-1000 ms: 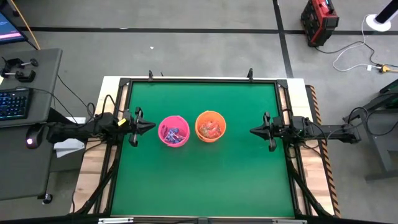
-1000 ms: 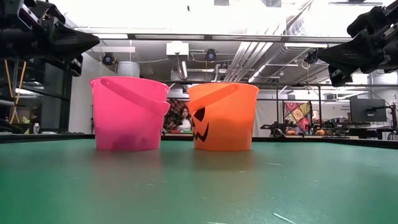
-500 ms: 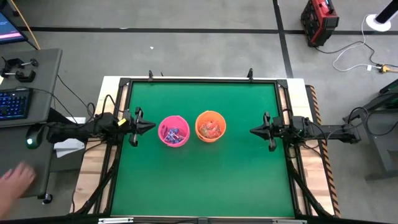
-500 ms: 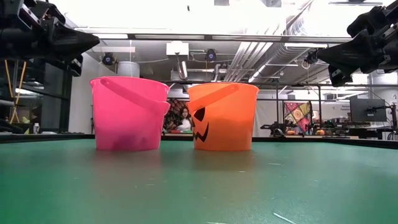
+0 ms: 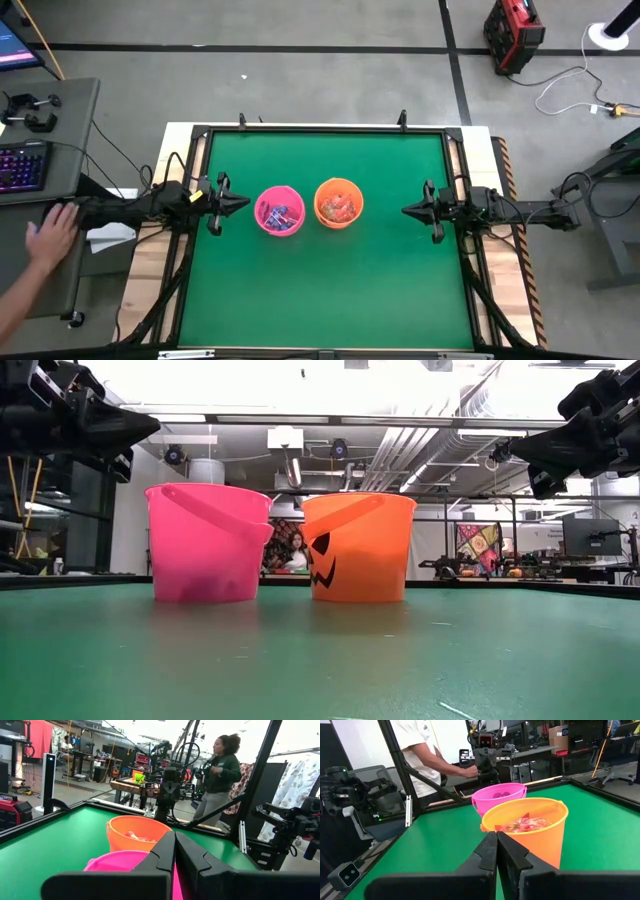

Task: Sort candy by brand, put in halloween buckets
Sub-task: Return to Home Position

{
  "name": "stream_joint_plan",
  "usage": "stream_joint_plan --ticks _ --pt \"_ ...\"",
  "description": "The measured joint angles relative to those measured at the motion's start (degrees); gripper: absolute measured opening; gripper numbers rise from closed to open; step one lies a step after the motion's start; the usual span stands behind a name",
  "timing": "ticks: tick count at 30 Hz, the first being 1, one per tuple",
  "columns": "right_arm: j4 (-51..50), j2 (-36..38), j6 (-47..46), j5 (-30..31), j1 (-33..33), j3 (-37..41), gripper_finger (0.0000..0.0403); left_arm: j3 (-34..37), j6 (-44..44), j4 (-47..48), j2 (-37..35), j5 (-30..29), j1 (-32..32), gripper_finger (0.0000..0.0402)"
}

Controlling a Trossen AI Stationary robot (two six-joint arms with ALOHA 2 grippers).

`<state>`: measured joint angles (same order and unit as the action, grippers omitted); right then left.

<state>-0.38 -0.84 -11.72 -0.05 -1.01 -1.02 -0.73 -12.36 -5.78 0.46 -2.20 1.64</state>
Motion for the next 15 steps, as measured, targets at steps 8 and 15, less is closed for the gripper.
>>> stream_joint_plan --ticks 8,15 --pt "0.0 0.0 0.0 0.0 0.0 0.0 0.0000 0.0 0.0 0.0 0.0 0.0 0.0 0.0000" --pt "0.0 0.0 -0.2 0.0 0.0 0.0 0.0000 0.0 0.0 0.0 0.0 0.0 0.0 0.0000"
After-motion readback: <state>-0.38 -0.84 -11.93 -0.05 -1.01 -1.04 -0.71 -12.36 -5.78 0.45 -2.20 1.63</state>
